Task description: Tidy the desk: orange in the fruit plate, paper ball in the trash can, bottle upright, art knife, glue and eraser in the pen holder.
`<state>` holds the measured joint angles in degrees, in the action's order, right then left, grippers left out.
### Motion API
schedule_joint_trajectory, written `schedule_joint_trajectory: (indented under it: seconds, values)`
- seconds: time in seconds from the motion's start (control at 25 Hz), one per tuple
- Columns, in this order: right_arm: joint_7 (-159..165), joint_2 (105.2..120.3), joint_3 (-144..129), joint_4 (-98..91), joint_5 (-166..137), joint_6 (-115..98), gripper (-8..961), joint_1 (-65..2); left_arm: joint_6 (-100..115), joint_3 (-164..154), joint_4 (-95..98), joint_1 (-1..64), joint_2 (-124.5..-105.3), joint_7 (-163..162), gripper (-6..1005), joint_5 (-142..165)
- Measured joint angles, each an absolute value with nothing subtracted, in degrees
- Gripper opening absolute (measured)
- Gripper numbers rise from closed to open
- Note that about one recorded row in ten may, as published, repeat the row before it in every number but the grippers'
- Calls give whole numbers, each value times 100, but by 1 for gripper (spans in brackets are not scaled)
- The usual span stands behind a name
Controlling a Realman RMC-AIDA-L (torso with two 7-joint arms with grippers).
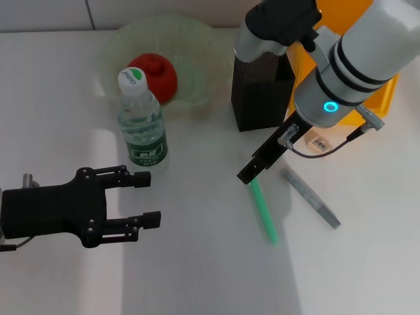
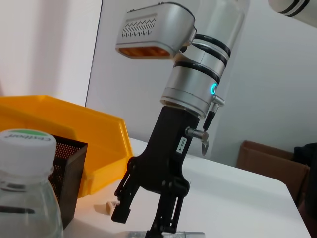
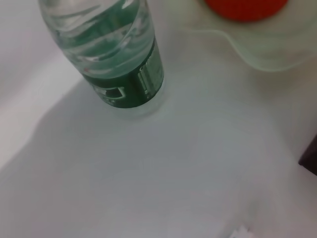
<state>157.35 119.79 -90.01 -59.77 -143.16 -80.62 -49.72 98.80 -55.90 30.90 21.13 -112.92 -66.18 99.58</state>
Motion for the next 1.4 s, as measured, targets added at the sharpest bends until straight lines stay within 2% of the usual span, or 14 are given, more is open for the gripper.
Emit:
schedule_joint_trajectory:
  seconds: [0.24, 0.88, 1.08, 1.4]
  values:
    - [15755, 11980, -9137, -5502, -14299, -7738, 835, -5111, 9832, -5590, 3071, 2116, -11323, -6618, 728, 9959]
    - [15772, 11988, -9556, -5202, -14081, -7362, 695, -5192, 9672, -5590, 3058, 2070, -11405, -6618, 728, 9958]
    - [15762, 11988, -9683, -4964, -13995, -7199, 456, -5297, 9636, -5590, 3058, 2066, -11415, -6618, 728, 9957]
    - [15758, 11988, -9755, -4884, -13912, -7099, 364, -5340, 9623, -5590, 3053, 2065, -11420, -6618, 728, 9957]
